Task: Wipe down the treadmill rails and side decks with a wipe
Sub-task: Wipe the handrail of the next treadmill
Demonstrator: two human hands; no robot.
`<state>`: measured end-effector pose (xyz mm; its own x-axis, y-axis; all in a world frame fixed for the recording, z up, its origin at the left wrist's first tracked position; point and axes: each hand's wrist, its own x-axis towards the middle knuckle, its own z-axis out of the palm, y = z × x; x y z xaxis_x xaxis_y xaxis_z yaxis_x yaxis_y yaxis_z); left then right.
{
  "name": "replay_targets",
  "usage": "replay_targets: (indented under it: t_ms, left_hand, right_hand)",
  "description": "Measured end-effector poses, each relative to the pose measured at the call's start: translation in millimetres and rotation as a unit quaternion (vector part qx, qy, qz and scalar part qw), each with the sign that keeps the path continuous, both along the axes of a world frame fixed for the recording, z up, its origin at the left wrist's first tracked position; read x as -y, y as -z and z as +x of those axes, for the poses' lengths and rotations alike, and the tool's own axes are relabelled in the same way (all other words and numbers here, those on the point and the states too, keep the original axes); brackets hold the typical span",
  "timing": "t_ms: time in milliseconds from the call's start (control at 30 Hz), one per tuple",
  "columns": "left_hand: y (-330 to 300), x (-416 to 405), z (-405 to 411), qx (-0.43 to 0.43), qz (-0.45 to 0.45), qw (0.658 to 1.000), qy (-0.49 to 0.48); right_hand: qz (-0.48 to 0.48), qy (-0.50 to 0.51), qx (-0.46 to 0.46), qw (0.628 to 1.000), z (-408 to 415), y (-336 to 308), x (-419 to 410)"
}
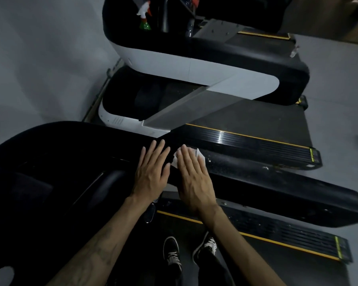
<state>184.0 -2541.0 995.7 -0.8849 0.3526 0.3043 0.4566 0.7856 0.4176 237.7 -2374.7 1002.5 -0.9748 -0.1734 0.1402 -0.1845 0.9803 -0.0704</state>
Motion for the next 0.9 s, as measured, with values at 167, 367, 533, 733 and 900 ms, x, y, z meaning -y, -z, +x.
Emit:
replay_targets:
  t_ms: [167,367,533,733,900]
  left_hand:
    - [11,-9,9,-0.021,0.019,0.999,-0.033]
    - [13,-9,12,-0.042,0.008,0.999,-0.025]
    - [15,-12,10,-0.058,0.003,0.998,-0.035]
    - [14,-10,9,-0.059,0.011,0.998,-0.035]
    - [15,-12,9,-0.067,0.015,0.997,-0.040]
  right_hand:
    - [-0.049,0.002,0.004,0.999,8,3,17]
    - [-0.007,-0.035,0.023,0.999,-14,-7,-9]
    - [-0.039,0.048,0.015,0.998,16,0,17]
    - [-0.013,-0.027,0.037,0.999,-1,-7,-4]
    - [-0.037,0.072,0.017,0.997,22,-1,19]
